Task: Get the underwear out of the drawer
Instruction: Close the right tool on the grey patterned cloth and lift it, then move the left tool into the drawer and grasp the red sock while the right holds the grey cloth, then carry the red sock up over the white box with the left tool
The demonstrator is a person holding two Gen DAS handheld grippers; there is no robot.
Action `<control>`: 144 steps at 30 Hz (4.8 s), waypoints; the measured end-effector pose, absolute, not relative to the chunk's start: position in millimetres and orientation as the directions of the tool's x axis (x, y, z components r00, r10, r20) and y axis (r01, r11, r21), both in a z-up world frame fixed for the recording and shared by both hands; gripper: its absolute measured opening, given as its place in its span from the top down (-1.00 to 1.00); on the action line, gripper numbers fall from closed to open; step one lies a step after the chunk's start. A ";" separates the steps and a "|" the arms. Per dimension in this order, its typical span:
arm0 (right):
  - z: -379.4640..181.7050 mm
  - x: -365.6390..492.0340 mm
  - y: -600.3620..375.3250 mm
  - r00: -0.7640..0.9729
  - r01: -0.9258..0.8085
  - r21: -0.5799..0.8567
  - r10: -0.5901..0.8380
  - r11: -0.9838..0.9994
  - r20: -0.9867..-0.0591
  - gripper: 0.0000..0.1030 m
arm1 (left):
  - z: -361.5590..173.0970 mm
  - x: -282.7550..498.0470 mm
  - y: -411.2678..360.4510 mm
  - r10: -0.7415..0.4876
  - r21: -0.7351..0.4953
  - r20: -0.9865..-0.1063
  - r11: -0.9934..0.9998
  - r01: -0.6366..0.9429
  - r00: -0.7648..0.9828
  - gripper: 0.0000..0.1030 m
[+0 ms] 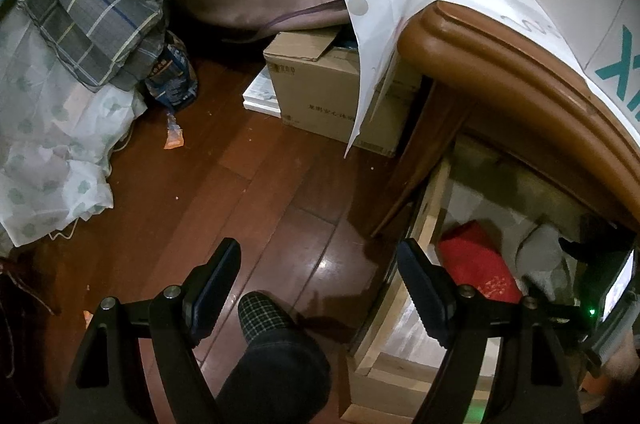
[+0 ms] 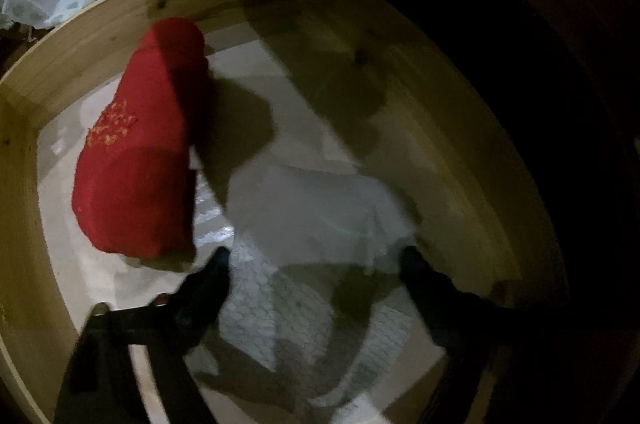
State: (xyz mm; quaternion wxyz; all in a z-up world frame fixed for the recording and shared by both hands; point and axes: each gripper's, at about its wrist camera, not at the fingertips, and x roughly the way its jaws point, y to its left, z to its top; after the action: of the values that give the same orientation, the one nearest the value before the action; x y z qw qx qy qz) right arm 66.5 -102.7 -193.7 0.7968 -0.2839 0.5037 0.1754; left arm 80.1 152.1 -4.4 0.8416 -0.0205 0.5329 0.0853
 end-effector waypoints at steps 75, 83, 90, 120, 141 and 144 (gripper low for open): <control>-10.7 -91.9 -249.6 0.672 0.244 0.081 -0.108 0.966 -0.733 0.53 | -86.6 84.7 28.5 -0.023 -0.068 -0.993 0.914 -0.400 0.117 -0.55; -2.8 -107.0 -272.2 0.683 0.337 0.106 -0.165 0.936 -0.711 0.53 | -106.5 85.0 29.6 -0.056 -0.095 -0.994 0.855 -0.510 0.091 -0.55; -5.2 -113.0 -282.5 0.672 0.381 0.117 -0.188 0.917 -0.716 0.53 | -109.9 97.4 24.3 -0.063 -0.118 -0.991 0.809 -0.575 0.114 -0.55; -6.0 -108.5 -287.0 0.674 0.377 0.151 -0.159 0.914 -0.721 0.53 | -135.0 117.9 2.2 -0.009 -0.019 -1.000 0.847 -0.531 0.022 0.28; -5.4 -101.4 -274.5 0.686 0.334 0.142 -0.137 0.932 -0.714 0.53 | -55.0 63.3 -2.4 -0.005 -0.028 -0.984 0.992 -0.125 0.178 0.31; -5.8 -99.8 -275.2 0.686 0.333 0.147 -0.132 0.931 -0.715 0.53 | -39.1 54.9 -2.7 -0.024 -0.036 -0.977 0.998 -0.054 0.211 0.31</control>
State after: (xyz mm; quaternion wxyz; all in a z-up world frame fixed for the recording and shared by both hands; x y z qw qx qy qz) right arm -99.8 -275.2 -5.8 0.9084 0.1337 0.3749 -0.1280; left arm 54.9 -2.7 -39.1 0.7776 -0.0312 0.6279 0.0097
